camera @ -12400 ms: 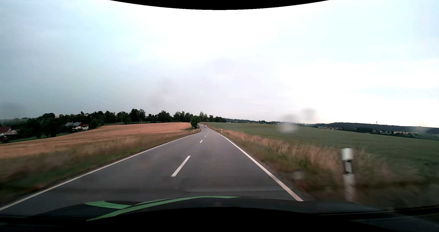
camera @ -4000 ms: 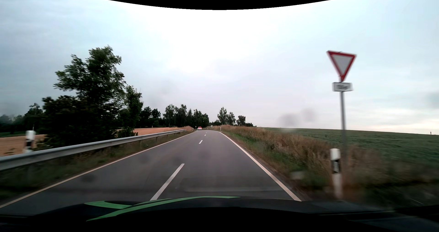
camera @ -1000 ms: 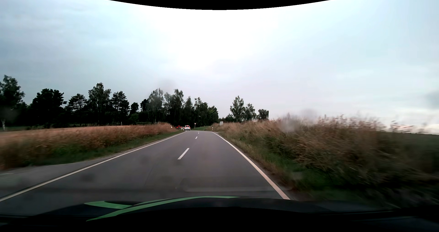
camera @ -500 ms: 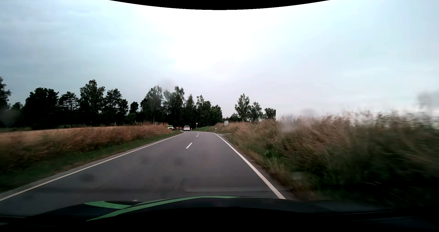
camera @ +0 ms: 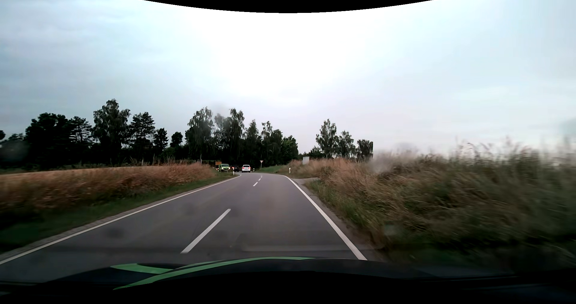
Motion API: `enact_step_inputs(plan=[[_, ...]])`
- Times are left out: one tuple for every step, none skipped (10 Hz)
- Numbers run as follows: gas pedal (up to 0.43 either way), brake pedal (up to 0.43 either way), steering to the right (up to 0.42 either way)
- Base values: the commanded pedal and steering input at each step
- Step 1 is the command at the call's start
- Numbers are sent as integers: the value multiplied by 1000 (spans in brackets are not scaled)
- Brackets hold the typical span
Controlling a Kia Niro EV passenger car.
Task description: Follow the waypoints while adhering to traffic rules and regulations
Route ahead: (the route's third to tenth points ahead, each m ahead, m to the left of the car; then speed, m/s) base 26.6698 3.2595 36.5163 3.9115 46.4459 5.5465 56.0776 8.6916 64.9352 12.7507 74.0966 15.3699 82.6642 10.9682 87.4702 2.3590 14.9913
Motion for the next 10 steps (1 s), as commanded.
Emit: enact_step_inputs(plan=[[0,220,-17],[0,220,-17],[0,232,-18],[0,232,-18],[0,226,-18],[0,226,-18],[0,226,-18],[0,220,-18],[0,213,-18],[0,213,-18]])
